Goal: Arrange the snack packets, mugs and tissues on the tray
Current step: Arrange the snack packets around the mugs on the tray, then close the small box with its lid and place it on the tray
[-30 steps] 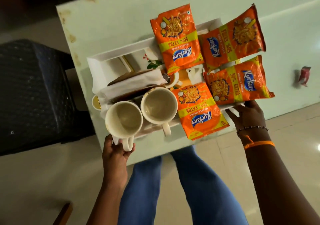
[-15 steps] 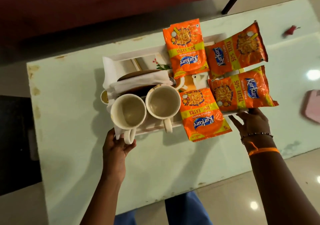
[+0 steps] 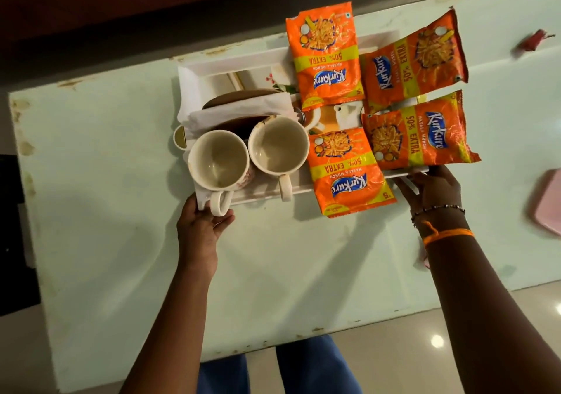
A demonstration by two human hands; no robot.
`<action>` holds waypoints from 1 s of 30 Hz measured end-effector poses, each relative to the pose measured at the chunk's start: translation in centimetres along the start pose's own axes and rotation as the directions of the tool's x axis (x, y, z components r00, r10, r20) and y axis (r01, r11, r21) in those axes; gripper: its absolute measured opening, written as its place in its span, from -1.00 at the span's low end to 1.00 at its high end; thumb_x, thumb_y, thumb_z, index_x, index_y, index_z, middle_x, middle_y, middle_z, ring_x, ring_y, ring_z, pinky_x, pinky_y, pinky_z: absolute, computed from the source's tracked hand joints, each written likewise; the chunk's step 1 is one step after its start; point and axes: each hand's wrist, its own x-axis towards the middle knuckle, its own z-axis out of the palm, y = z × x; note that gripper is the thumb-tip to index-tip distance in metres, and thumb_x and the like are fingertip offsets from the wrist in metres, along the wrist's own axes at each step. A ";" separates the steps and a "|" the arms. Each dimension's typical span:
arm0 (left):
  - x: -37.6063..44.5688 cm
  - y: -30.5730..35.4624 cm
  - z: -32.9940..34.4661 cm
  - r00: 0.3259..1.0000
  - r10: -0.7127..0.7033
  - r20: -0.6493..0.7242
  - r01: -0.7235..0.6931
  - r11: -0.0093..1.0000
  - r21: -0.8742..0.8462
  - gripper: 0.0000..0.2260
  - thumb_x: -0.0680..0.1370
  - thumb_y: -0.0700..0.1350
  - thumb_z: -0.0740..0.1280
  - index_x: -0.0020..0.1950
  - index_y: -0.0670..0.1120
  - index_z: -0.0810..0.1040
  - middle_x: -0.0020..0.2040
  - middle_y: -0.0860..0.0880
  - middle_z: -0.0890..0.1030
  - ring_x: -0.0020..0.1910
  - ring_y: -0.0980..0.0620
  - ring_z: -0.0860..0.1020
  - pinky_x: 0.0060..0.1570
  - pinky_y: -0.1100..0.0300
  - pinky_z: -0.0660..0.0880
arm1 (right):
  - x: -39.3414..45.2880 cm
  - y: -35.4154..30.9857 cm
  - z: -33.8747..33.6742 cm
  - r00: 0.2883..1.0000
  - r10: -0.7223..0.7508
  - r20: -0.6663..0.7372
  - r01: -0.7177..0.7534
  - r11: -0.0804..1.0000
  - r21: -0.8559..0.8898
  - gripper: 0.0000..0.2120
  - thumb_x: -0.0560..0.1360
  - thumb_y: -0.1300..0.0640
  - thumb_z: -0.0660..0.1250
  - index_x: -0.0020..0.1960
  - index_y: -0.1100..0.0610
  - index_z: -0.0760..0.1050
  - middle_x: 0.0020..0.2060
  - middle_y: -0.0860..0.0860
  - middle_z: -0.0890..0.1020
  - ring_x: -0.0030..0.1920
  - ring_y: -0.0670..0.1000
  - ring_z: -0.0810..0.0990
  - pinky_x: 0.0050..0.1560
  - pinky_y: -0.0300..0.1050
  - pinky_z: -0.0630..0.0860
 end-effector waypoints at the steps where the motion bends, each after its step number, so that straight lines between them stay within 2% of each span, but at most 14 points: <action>1: -0.1 0.1 -0.1 1.000 -0.004 0.008 0.004 1.000 0.016 -0.69 0.52 -0.38 0.14 0.01 -0.01 0.52 -0.14 -0.02 0.58 -0.27 0.05 0.57 -0.25 0.27 0.59 | -0.3 0.3 0.0 1.000 -0.008 0.016 0.007 0.999 0.048 -0.58 0.50 0.42 0.13 0.34 0.22 0.33 0.18 0.14 0.50 0.20 0.17 0.53 -0.09 -0.14 0.57; 2: -0.1 0.2 -0.1 1.000 -0.006 0.014 0.006 0.999 0.033 -0.70 0.52 -0.37 0.15 -0.02 0.00 0.52 -0.14 -0.03 0.57 -0.26 0.04 0.56 -0.23 0.26 0.60 | -0.5 0.6 0.0 0.999 -0.026 0.023 0.024 0.996 0.087 -0.59 0.51 0.41 0.13 0.33 0.19 0.36 0.19 0.13 0.52 0.11 0.10 0.56 -0.04 -0.12 0.58; 4: -0.1 0.2 -0.1 0.999 -0.013 0.035 0.011 0.999 0.033 -0.72 0.53 -0.37 0.14 -0.02 -0.02 0.52 -0.13 -0.05 0.55 -0.23 0.02 0.55 -0.16 0.23 0.61 | -0.7 0.8 0.0 0.997 -0.062 0.046 0.056 0.990 0.126 -0.64 0.51 0.40 0.13 0.27 0.19 0.41 0.08 0.08 0.56 -0.04 -0.01 0.58 -0.02 -0.14 0.57; 6: -0.4 -0.1 0.1 0.999 -0.032 0.040 0.031 0.999 0.024 -0.74 0.54 -0.37 0.12 0.05 -0.06 0.48 -0.14 -0.07 0.52 -0.20 0.01 0.53 -0.06 0.18 0.58 | -1.0 0.6 -0.4 0.994 -0.075 0.073 0.067 0.992 0.108 -0.73 0.51 0.39 0.16 0.15 0.19 0.43 -0.10 0.04 0.55 -0.11 -0.02 0.56 -0.07 -0.20 0.58; 8: -1.2 -0.8 0.1 0.997 -0.081 0.018 0.082 0.996 -0.030 -0.81 0.57 -0.32 0.11 0.03 -0.08 0.44 -0.19 -0.08 0.48 -0.19 0.00 0.51 -0.02 0.14 0.54 | -1.2 0.3 -1.5 0.995 -0.052 0.083 0.046 0.996 0.075 -0.75 0.50 0.40 0.19 0.12 0.18 0.41 -0.20 0.03 0.52 -0.17 -0.02 0.55 -0.11 -0.22 0.59; 11: -3.6 -2.3 0.3 0.981 -0.189 -0.034 0.185 0.977 -0.106 -0.83 0.60 -0.26 0.10 0.11 -0.11 0.42 -0.20 -0.08 0.44 -0.20 0.01 0.49 -0.08 0.14 0.54 | -2.4 -0.1 -4.6 0.993 -0.061 0.097 0.065 0.997 -0.044 -0.71 0.50 0.40 0.19 0.20 0.27 0.45 -0.21 0.02 0.53 -0.22 -0.05 0.53 -0.02 -0.19 0.57; 13: -5.7 -3.2 0.8 0.966 -0.259 -0.017 0.255 0.959 -0.123 -0.81 0.59 -0.29 0.08 0.08 -0.11 0.44 -0.21 -0.08 0.42 -0.23 0.02 0.47 -0.16 0.18 0.58 | -3.7 -0.1 -6.8 0.992 -0.079 0.097 0.088 0.992 -0.093 -0.73 0.51 0.38 0.20 0.20 0.32 0.46 -0.23 0.02 0.53 -0.23 -0.05 0.53 -0.01 -0.20 0.57; 15: -8.5 -4.2 1.8 0.945 -0.322 0.064 0.326 0.942 -0.079 -0.80 0.58 -0.30 0.08 0.03 -0.12 0.46 -0.23 -0.08 0.41 -0.25 0.02 0.45 -0.17 0.21 0.58 | -5.3 0.1 -9.2 0.993 -0.090 0.070 0.096 0.991 -0.093 -0.73 0.51 0.37 0.19 0.19 0.35 0.46 -0.24 0.04 0.52 -0.24 -0.04 0.52 -0.03 -0.20 0.57; 18: -12.7 -5.1 4.2 0.890 -0.385 0.244 0.383 0.922 0.055 -0.81 0.56 -0.30 0.11 0.06 -0.16 0.48 -0.23 -0.09 0.42 -0.26 -0.01 0.47 -0.12 0.20 0.55 | -7.3 0.6 -12.5 0.995 -0.094 0.024 0.096 0.993 -0.071 -0.74 0.51 0.37 0.19 0.18 0.35 0.47 -0.25 0.05 0.53 -0.24 -0.03 0.52 -0.04 -0.20 0.58; 22: -17.3 -5.9 8.9 0.775 -0.422 0.471 0.371 0.907 0.201 -0.80 0.56 -0.27 0.14 -0.05 -0.13 0.56 -0.26 -0.08 0.46 -0.28 0.02 0.51 -0.12 0.22 0.56 | -8.1 0.7 -16.3 0.991 -0.132 -0.032 0.131 0.990 -0.054 -0.77 0.50 0.36 0.20 0.12 0.34 0.50 -0.27 0.05 0.54 -0.25 -0.03 0.53 -0.17 -0.30 0.61; 25: -19.4 -6.4 13.3 0.700 -0.445 0.559 0.353 0.896 0.271 -0.81 0.56 -0.26 0.16 -0.08 -0.13 0.56 -0.27 -0.07 0.48 -0.28 0.04 0.51 -0.11 0.21 0.54 | -6.5 0.2 -17.9 0.980 -0.175 -0.094 0.164 0.979 -0.117 -0.77 0.49 0.36 0.20 0.11 0.35 0.50 -0.28 0.05 0.53 -0.27 -0.04 0.52 -0.14 -0.24 0.59; 28: -21.0 -7.1 17.7 0.657 -0.441 0.612 0.321 0.898 0.302 -0.82 0.57 -0.26 0.16 -0.11 -0.13 0.54 -0.28 -0.06 0.50 -0.25 0.03 0.50 -0.12 0.22 0.54 | -3.3 -0.5 -19.1 0.935 -0.257 -0.245 0.188 0.944 -0.272 -0.75 0.47 0.32 0.25 0.14 0.31 0.50 -0.14 0.12 0.56 -0.21 -0.01 0.51 0.02 -0.09 0.53; 30: -21.8 -7.5 20.6 0.637 -0.445 0.630 0.307 0.895 0.323 -0.82 0.58 -0.25 0.15 -0.04 -0.13 0.54 -0.27 -0.05 0.48 -0.24 0.04 0.50 -0.12 0.24 0.55 | -0.8 -1.4 -19.8 0.878 -0.348 -0.328 0.199 0.890 -0.411 -0.70 0.44 0.27 0.29 0.17 0.25 0.47 0.07 0.18 0.54 -0.03 0.06 0.51 0.05 -0.23 0.40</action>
